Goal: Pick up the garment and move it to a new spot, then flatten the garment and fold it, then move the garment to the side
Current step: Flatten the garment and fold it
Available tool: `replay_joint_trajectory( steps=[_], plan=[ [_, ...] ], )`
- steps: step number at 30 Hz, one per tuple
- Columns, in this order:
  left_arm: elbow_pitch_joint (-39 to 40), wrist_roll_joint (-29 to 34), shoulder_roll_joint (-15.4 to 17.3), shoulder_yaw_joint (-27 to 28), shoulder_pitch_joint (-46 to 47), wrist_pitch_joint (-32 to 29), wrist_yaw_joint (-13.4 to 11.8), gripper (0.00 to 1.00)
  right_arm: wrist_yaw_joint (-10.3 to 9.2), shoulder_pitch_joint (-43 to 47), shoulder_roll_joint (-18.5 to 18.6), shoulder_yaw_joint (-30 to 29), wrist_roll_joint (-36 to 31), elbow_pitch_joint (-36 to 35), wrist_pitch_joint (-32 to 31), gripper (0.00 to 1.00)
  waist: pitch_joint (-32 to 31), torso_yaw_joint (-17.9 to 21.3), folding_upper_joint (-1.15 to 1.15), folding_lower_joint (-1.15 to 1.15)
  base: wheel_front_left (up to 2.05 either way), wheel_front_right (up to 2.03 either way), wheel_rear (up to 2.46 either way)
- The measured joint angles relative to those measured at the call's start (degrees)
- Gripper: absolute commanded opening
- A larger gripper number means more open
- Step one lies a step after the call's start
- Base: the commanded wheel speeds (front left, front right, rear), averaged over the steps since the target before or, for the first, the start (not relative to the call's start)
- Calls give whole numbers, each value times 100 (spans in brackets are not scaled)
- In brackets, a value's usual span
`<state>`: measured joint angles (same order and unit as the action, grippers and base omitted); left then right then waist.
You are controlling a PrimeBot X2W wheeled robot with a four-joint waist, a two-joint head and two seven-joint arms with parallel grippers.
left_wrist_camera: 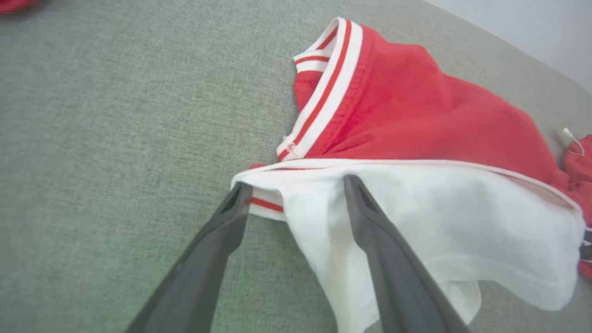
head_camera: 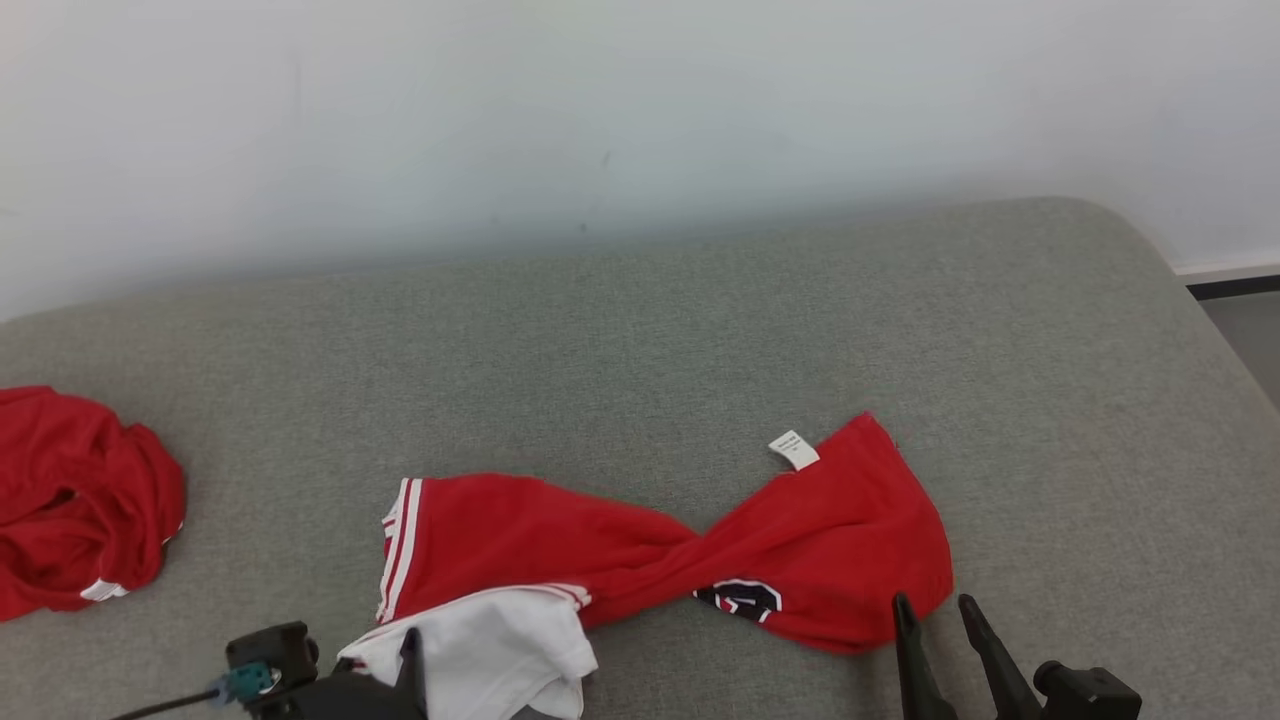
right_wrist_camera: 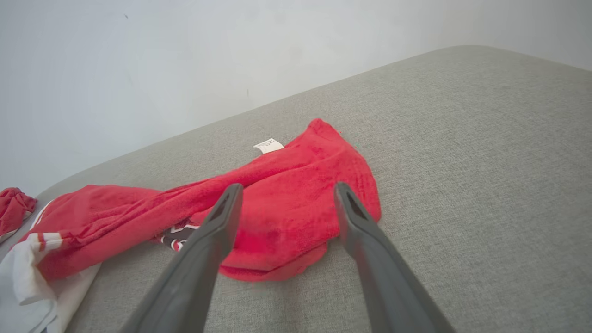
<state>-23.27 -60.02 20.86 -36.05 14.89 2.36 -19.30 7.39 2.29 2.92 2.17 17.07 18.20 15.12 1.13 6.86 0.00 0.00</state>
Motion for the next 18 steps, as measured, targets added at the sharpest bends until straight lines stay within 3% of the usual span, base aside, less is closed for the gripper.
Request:
replay_joint_trajectory(
  steps=[7,18],
  plan=[
    [499,230,410,-62,-472,93,-378,100,0,60,-1,-142,5,3,0,100,-62,-178,0,0,0,0,0],
    [1190,468,569,-33,-875,693,-508,100,0,69,1,-299,-9,-77,0,100,-171,-365,0,0,0,0,0]
  ],
)
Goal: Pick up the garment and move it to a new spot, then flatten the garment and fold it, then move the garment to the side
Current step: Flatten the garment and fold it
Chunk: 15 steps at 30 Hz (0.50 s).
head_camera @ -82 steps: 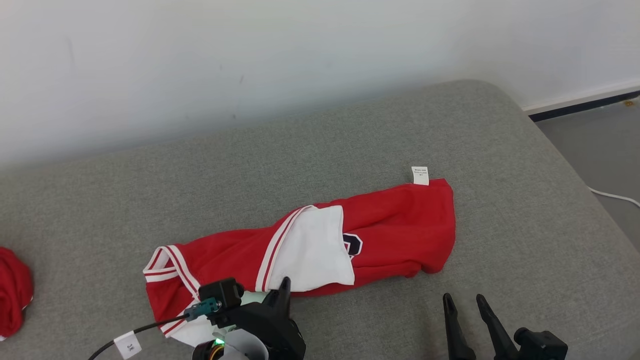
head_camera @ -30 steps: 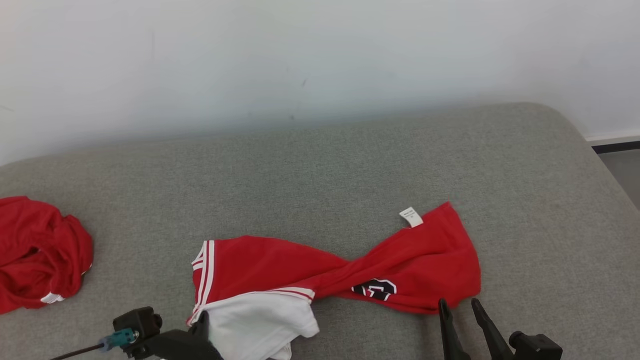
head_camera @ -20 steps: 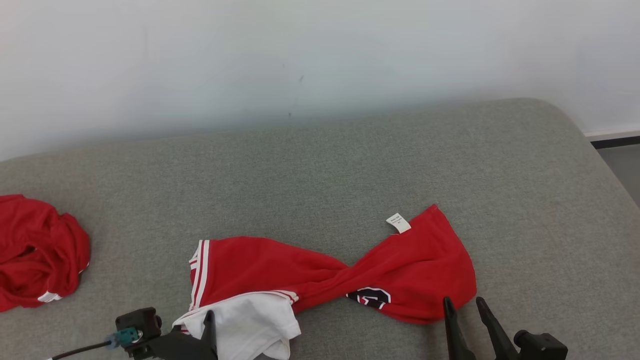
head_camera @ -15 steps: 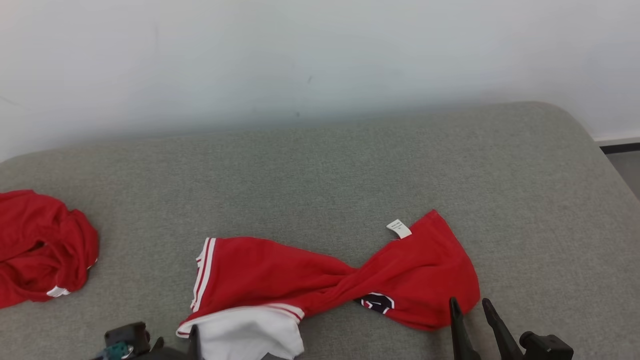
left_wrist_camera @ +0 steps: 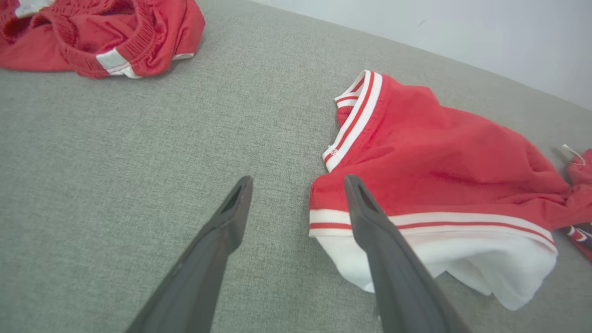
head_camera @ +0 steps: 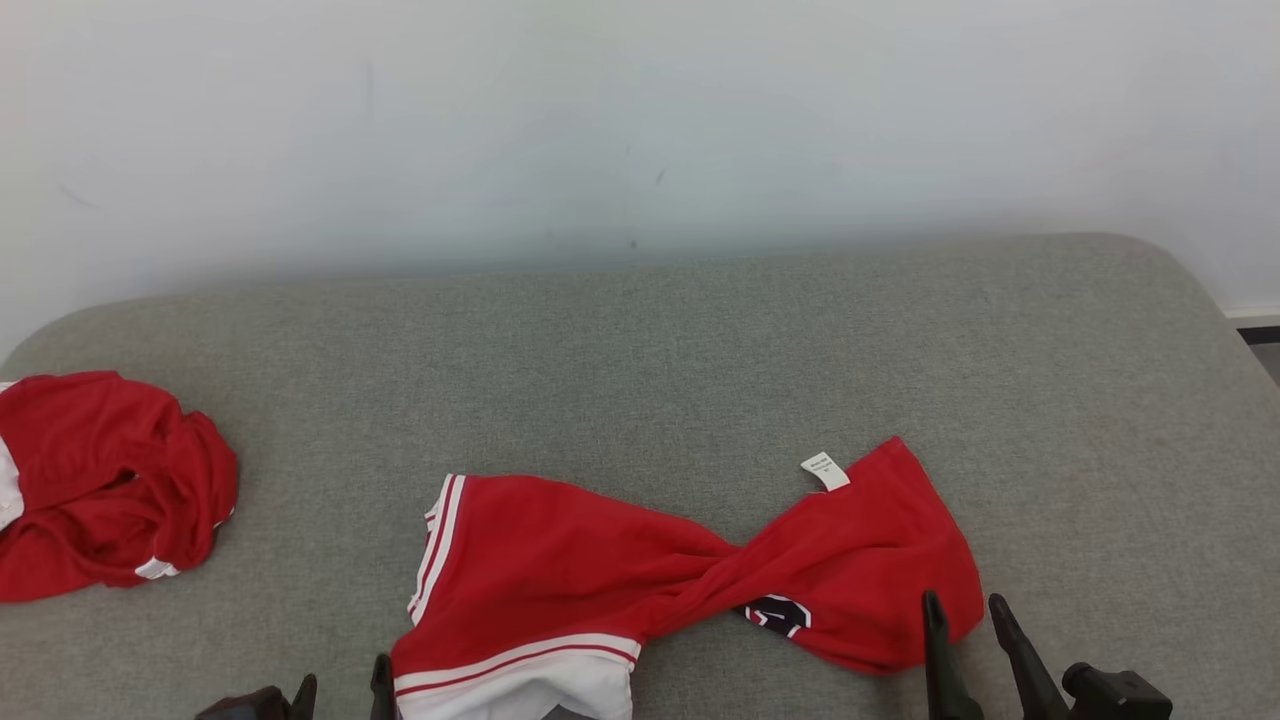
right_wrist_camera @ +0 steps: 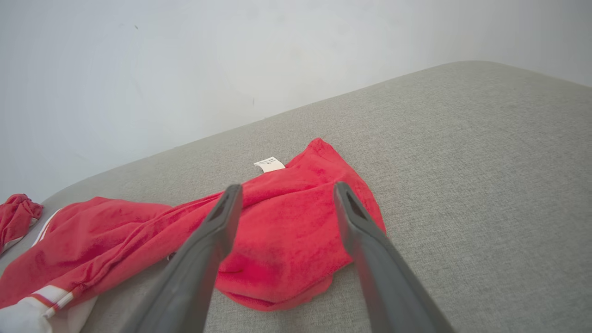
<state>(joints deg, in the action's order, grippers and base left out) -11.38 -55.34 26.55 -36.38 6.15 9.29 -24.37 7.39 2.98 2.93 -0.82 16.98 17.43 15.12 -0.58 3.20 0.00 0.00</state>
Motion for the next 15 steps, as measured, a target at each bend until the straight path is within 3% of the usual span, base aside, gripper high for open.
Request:
replay_joint_trajectory(
  steps=[5,8,11,15],
  plan=[
    [83,368,-79,125,-131,497,130,100,0,2,-2,-99,-26,-100,0,100,-15,48,0,0,0,0,0],
    [247,916,-229,423,-246,561,292,100,0,32,0,-157,-25,-158,0,100,-40,52,0,0,0,0,0],
    [621,1884,-528,956,-449,575,612,100,0,82,-3,-181,-26,-194,0,100,-72,36,0,0,0,0,0],
    [823,2646,-1147,1695,-1076,575,1101,100,0,148,-1,-254,-99,-277,0,100,-132,9,0,0,0,0,0]
  ],
)
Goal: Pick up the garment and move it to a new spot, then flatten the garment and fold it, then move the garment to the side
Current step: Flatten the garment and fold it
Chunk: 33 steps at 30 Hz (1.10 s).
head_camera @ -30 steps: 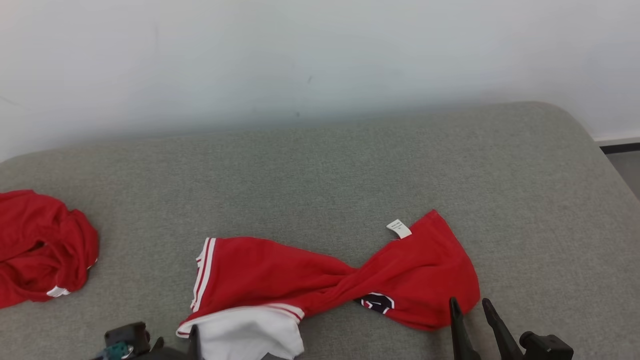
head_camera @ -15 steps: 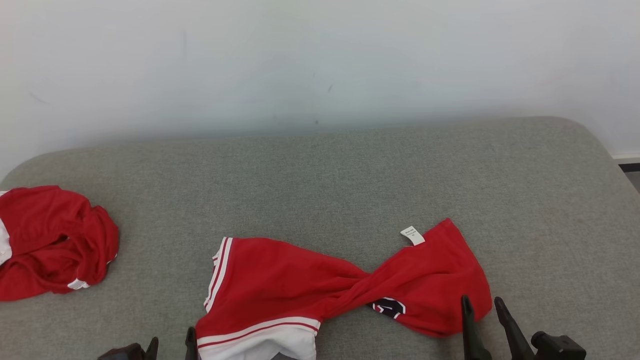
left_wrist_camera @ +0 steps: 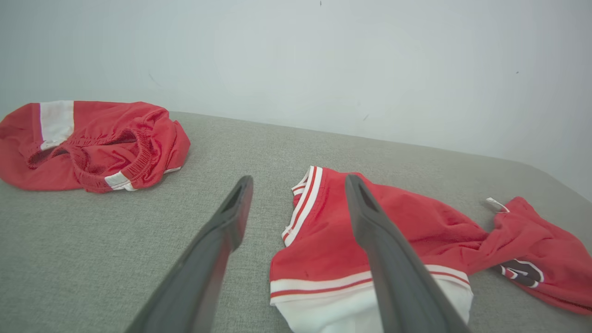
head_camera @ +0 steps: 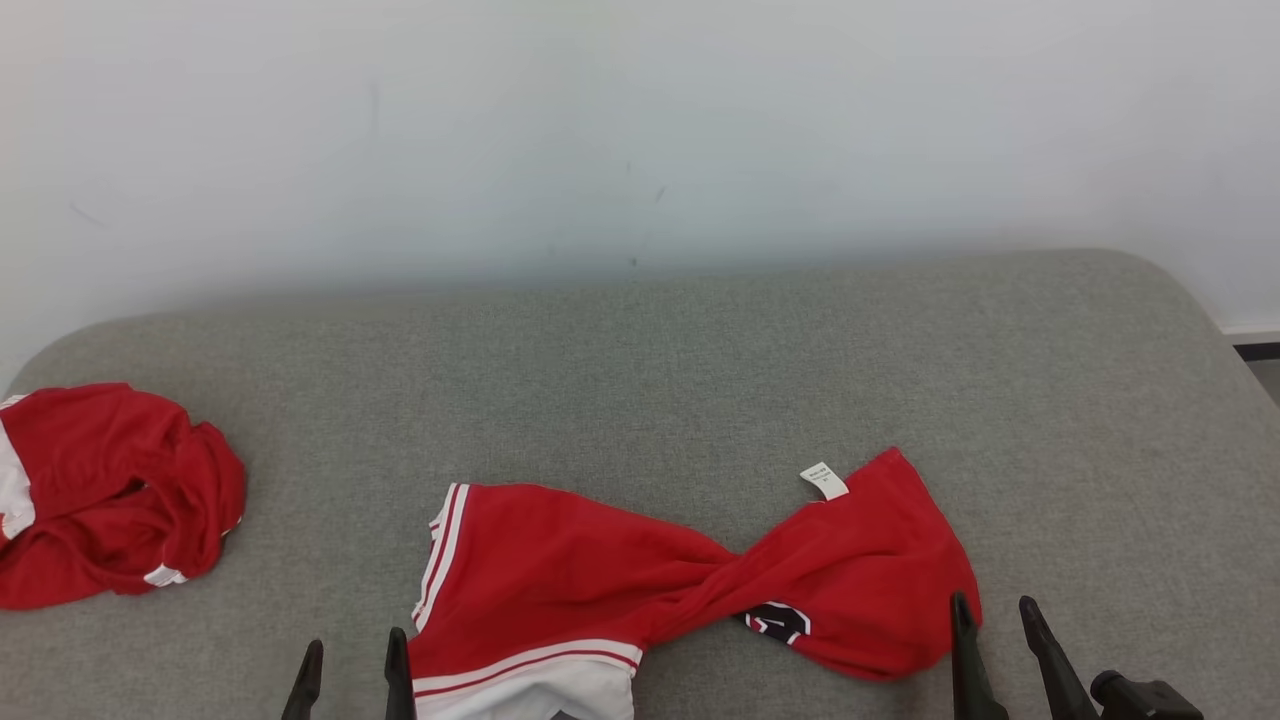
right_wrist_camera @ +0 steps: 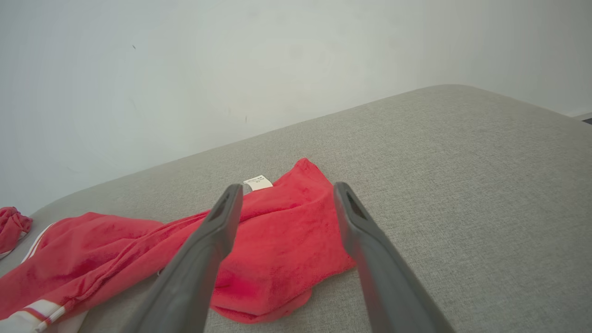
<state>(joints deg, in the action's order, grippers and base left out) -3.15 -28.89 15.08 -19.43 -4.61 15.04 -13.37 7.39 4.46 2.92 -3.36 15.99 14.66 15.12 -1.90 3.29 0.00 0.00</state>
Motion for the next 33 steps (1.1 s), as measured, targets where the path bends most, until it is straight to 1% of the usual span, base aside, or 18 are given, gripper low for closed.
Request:
replay_joint_trajectory(
  steps=[3,7,9,11,15,18,27,33],
  plan=[
    [13,442,-403,509,-274,1,434,100,0,60,-2,-44,-115,-35,0,100,-44,-32,0,0,0,0,0],
    [-94,910,-783,968,-572,1,953,100,0,172,0,-145,-235,-71,0,100,-111,-74,0,0,0,0,0],
    [-191,1127,-896,1129,-681,1,1144,100,0,247,-1,-196,-264,-73,0,100,-149,-95,0,0,0,0,0],
    [-248,1287,-989,1258,-771,1,1280,100,0,306,-1,-243,-302,-73,0,100,-188,-114,0,0,0,0,0],
    [-316,1504,-1122,1452,-911,0,1475,100,0,405,-1,-299,-343,-73,0,100,-247,-137,0,0,0,0,0],
    [-421,1638,-1181,1488,-932,0,1617,100,0,435,-1,-308,-411,-73,0,100,-272,-133,0,0,0,0,0],
    [-735,1633,-1210,1475,-945,1,1739,100,0,435,-1,-282,-444,-60,0,100,-271,-116,0,0,0,0,0],
    [-1193,1452,-1212,1260,-921,0,1825,100,0,430,-1,-223,-438,-37,0,100,-250,-111,0,0,0,0,0]
  ],
)
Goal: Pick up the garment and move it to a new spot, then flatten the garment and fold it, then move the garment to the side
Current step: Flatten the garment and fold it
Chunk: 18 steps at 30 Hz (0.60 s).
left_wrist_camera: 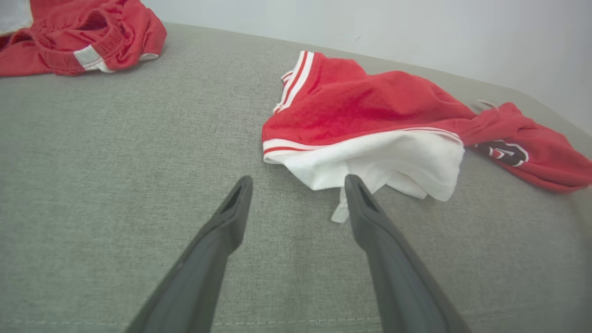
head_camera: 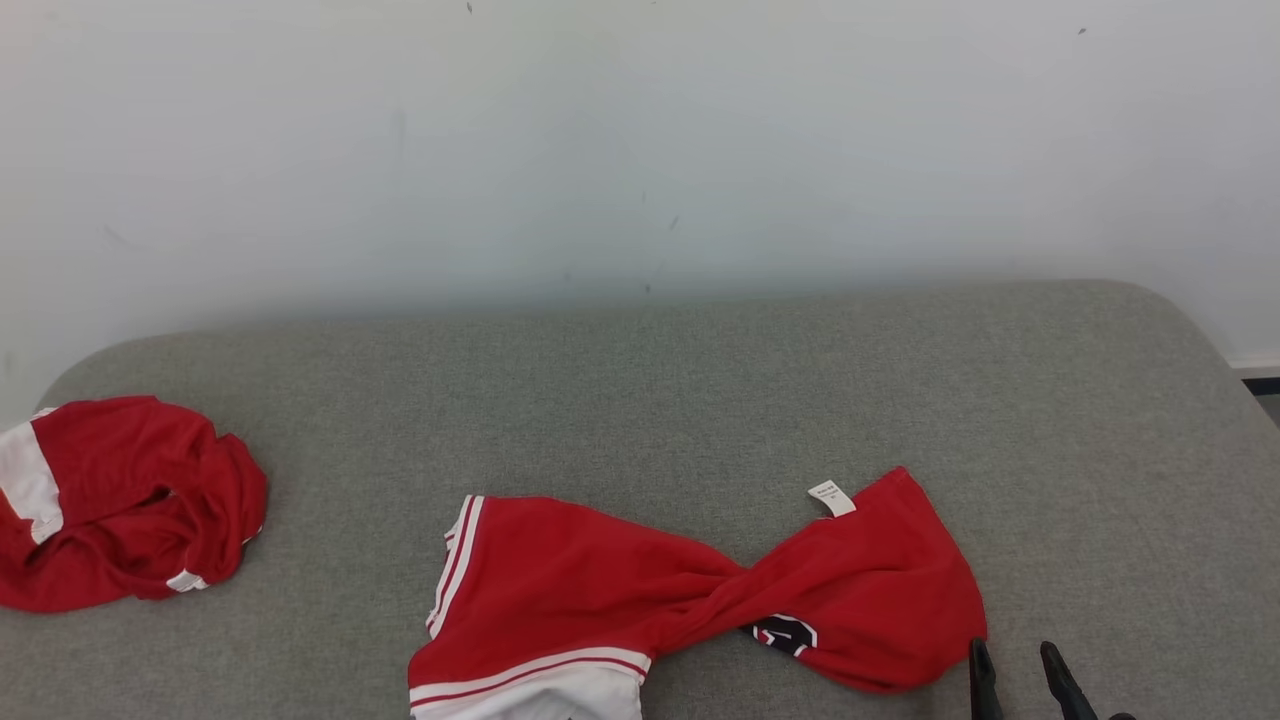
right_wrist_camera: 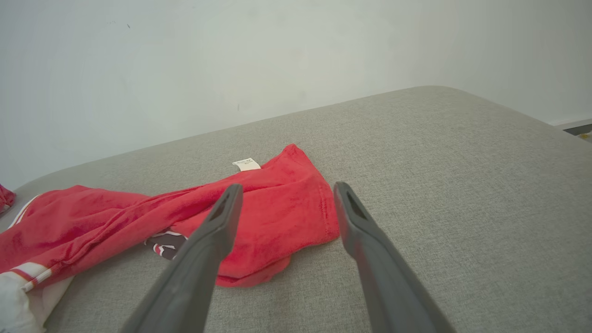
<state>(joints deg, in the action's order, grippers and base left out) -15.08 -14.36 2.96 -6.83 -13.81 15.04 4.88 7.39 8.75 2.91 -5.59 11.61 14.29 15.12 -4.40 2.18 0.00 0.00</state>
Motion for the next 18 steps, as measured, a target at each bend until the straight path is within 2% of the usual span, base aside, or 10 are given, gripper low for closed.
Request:
replay_joint_trajectory(
  steps=[7,18],
  plan=[
    [-717,-214,-3,-412,367,0,112,100,0,-38,0,42,42,0,0,100,52,11,0,0,0,0,0],
    [-1445,-543,-5,-754,972,1,48,100,0,-168,0,165,111,65,0,100,143,161,0,0,0,0,0]
  ],
)
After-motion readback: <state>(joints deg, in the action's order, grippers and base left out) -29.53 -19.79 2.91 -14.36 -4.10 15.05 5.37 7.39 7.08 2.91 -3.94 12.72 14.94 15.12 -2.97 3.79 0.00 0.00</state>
